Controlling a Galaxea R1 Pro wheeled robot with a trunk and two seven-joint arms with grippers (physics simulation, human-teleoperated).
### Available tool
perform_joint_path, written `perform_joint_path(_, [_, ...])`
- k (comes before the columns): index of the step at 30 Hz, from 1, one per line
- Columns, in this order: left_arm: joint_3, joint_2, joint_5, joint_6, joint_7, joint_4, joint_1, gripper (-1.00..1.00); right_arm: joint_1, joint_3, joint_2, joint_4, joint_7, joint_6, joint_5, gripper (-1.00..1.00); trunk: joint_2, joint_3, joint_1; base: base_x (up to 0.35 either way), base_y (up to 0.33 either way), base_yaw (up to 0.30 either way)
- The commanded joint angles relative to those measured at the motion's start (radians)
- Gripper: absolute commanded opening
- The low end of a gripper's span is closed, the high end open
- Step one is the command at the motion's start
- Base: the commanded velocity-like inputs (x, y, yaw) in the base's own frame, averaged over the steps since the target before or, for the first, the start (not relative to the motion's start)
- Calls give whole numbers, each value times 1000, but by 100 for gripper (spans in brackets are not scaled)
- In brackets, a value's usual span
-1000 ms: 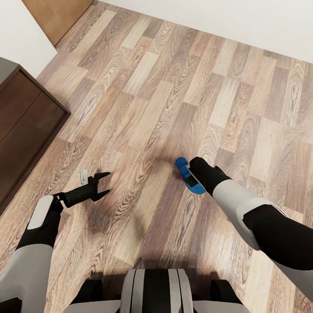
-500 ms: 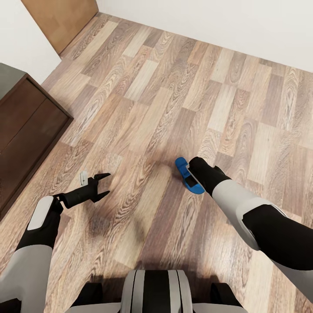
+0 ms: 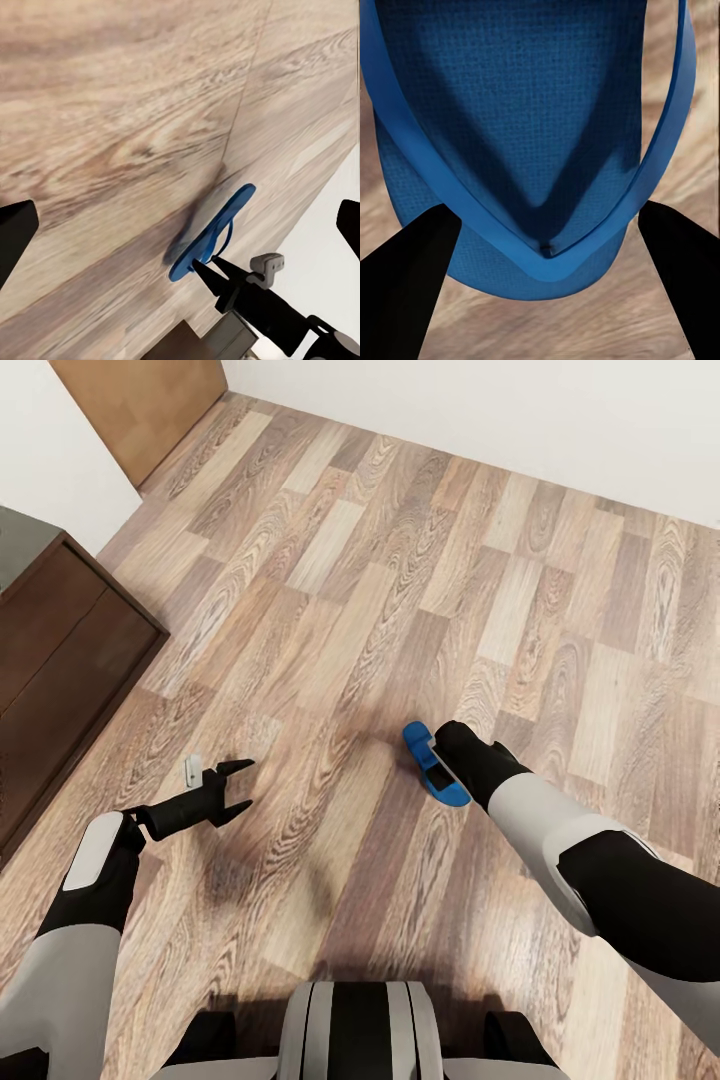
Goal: In the bedroom, move the book from the bed onto either nightstand, and place the two sandals side by side next to the bed.
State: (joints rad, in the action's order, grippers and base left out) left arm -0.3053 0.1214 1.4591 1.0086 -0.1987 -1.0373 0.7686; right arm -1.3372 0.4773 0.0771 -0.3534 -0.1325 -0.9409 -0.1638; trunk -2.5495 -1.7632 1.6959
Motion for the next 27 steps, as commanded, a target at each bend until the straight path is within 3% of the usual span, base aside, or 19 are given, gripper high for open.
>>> perform_joint_path(1, [-2,0,9,4,-11,0,0,100,0,4,0,-1,-10,-4,-9,-100,0,3,-1,0,0,0])
perform_joint_path(11, [0,17,3,5,-11,15,-2,100,0,-4,-4,-1,-16,-3,-4,-100,2,42,-5,0,0,0])
perform_joint_path(15, [0,25,0,7,-11,36,-4,100,0,-24,-5,-1,-20,-3,-4,-100,3,58,-7,0,0,0])
perform_joint_path(20, [3,67,-8,8,-6,138,-14,100,0,-96,-7,0,-23,-3,-3,-100,5,77,-9,0,0,0])
perform_joint_path(24, [39,111,-45,8,8,231,-22,100,0,-164,-11,18,-23,-4,-4,-100,5,92,-11,0,0,0])
perform_joint_path(27, [69,128,-62,8,26,253,-25,100,0,-182,-16,45,-23,-2,-2,-100,6,104,-12,0,0,0])
